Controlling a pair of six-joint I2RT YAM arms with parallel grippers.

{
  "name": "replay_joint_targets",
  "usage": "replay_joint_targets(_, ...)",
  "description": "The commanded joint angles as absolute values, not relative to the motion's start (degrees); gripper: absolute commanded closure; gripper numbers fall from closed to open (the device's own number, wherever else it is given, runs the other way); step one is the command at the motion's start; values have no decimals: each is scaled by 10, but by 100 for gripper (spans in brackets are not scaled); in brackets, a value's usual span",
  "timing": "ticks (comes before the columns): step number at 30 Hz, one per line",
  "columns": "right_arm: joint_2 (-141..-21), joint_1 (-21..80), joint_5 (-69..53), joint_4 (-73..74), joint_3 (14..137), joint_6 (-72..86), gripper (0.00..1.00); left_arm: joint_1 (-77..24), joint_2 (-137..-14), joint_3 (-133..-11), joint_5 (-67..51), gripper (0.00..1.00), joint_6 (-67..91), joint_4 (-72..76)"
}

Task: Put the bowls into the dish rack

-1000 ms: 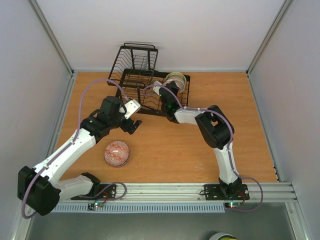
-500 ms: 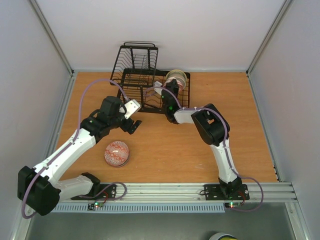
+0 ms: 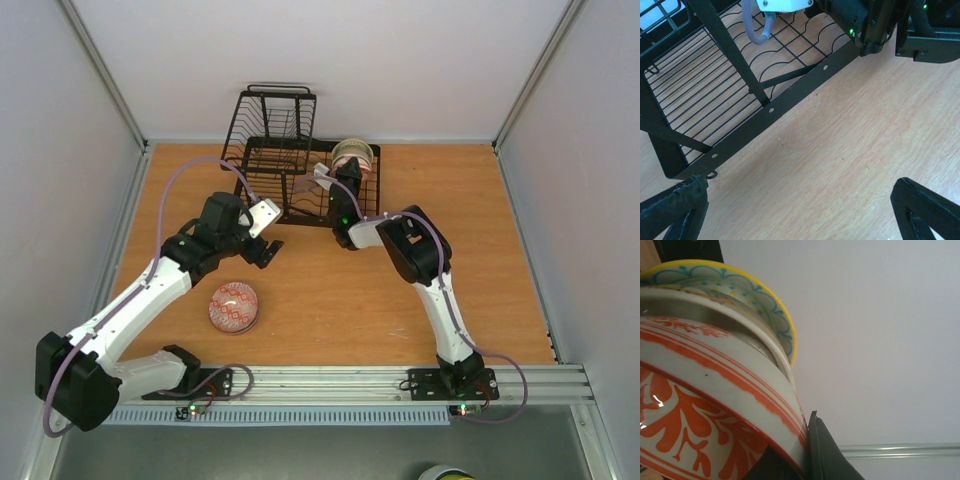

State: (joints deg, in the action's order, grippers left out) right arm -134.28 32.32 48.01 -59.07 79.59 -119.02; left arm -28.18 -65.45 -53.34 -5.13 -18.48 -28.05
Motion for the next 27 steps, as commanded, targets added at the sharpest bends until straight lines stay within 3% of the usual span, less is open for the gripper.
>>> replay_joint_targets(1, -1361, 318, 475, -742, 815, -1306, 99, -279, -647, -531, -48, 1, -187, -262)
replay_joint_targets(13, -1322, 317, 471, -696, 777, -1272, 98, -279, -637, -529, -48, 1, -188, -259)
replay_joint_targets(15, -1307, 317, 470, -683, 768, -1254, 91, -279, -636, -529, -50, 1, -188, -259)
replay_joint_targets(18, -1285, 317, 476, -637, 762, -1218, 69, -279, -633, -528, -50, 1, -188, -259)
replay_joint_targets(27, -1224, 317, 483, -465, 754, -1098, 59, -279, -623, -528, -48, 1, -188, -259)
